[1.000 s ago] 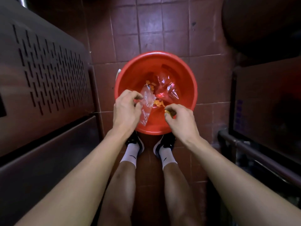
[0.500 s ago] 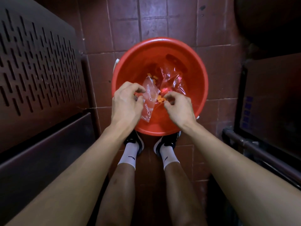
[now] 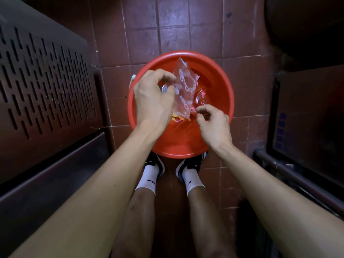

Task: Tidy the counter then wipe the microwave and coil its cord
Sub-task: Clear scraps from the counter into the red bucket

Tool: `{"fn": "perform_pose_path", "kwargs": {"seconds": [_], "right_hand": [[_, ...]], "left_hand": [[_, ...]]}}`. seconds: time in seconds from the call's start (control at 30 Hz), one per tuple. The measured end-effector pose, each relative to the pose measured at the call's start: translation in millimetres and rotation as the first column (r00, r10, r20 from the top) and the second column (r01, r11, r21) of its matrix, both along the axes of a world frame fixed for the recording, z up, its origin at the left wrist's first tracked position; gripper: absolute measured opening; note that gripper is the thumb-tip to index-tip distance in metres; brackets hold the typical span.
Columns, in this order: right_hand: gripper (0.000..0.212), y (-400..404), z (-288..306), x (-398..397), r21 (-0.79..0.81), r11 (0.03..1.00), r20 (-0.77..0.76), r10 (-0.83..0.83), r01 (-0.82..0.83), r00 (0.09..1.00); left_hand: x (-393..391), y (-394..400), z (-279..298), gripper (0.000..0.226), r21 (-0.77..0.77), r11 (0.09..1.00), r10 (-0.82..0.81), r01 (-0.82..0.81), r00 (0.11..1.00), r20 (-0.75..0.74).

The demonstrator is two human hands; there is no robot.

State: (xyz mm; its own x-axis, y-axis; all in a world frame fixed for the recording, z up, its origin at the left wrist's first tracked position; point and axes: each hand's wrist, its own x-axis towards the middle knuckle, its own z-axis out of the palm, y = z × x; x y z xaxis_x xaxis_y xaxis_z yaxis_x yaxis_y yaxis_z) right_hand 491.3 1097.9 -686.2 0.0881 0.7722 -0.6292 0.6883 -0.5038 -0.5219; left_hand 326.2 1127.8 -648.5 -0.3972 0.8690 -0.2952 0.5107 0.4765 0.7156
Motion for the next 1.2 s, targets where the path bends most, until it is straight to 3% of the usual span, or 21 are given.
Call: {"fn": "perform_pose_path", "kwargs": {"seconds": [0.37, 0.47, 0.7, 1.0, 1.1, 1.2], "right_hand": [[0.023, -3.8, -9.7, 4.4, 0.024, 0.999, -0.008, -0.036, 0.036, 0.999], [0.023, -5.8, -14.8, 4.4, 0.023, 0.999, -0.008, -0.035, 0.035, 0.999], [0.026, -6.1, -18.2, 5.8, 0.023, 0.997, 0.005, -0.080, 0.080, 0.997], [0.027, -4.4, -19.1, -0.1, 0.011, 0.999, 0.003, -0.032, 0.032, 0.999], [0.027, -5.6, -23.2, -2.5, 0.009, 0.999, -0.004, -0.031, 0.031, 1.000], [0.026, -9.1, -27.0, -4.0, 0.002, 1.000, -0.009, -0.020, 0.020, 1.000]], "left_hand": [[14.6, -16.1, -33.5, 0.021, -0.004, 1.000, 0.010, -0.010, 0.994, 0.104], [16.1, -19.8, -44.9, 0.022, -0.048, 0.996, 0.083, -0.076, 0.986, 0.145], [14.7, -4.2, -50.5, 0.020, 0.028, 0.988, 0.140, -0.150, 0.964, 0.226], [3.5, -22.8, -73.8, 0.020, -0.060, 0.963, 0.268, -0.263, 0.906, 0.328], [1.7, -30.1, -82.5, 0.021, -0.081, 0.973, 0.230, -0.215, 0.927, 0.295], [-3.6, -42.4, -88.1, 0.025, -0.104, 0.992, 0.085, -0.067, 0.980, 0.182]]}}
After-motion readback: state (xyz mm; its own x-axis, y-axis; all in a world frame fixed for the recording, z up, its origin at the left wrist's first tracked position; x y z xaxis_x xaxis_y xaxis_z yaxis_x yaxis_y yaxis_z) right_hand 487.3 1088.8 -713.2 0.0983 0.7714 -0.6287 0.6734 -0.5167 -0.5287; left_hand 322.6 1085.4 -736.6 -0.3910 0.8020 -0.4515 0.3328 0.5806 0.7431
